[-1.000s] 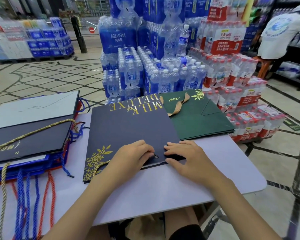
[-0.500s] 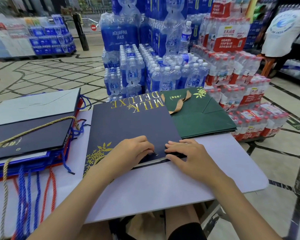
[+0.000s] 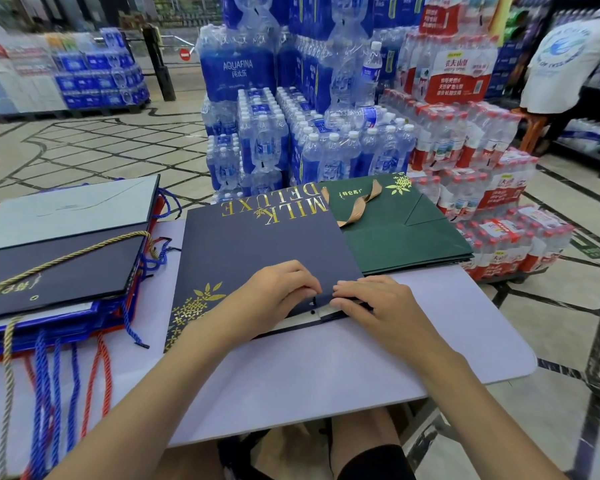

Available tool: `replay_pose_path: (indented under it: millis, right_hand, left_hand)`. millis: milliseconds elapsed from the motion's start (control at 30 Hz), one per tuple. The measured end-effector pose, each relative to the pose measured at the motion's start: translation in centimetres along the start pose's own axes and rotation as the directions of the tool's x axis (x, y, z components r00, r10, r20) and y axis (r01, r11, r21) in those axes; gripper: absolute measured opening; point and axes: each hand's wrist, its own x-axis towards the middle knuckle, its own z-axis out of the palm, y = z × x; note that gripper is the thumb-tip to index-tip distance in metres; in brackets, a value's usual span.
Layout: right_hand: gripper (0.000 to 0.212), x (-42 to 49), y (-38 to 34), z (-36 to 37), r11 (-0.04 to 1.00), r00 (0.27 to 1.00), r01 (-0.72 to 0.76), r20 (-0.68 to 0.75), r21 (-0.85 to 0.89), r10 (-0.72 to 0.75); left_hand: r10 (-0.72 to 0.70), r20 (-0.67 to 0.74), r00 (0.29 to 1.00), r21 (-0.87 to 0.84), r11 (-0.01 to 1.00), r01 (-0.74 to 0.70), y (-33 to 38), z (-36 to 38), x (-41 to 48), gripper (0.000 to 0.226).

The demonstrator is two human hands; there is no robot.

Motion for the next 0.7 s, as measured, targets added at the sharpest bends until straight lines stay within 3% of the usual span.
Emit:
replay_pose_path:
  millis: [267,500,700]
  right_hand:
    - [0.027,0.3,-0.4,0.0,0.999,0.999,0.042,-0.027,-0.020,-0.042]
    - [0.029,0.4,-0.4,0.1,0.997,0.996,0.023,-0.087,-0.072,-0.029]
    - [0.029,0.3,-0.4,0.2,0.996,0.996,0.029,-0.086,-0.086,-0.036]
  left_hand:
    - [-0.047,0.082,0.996,-0.028,0.998,0.049,-0.9,0.0,0.2,0.015]
    - [-0.144,0.012,0.990,-0.125,0.982,0.144,-0.4,-0.1,-2.1,0.032]
    - [-0.096,0.008,0.995,-0.096,0.991,0.096,-0.6,1.0,-3.4,0.030]
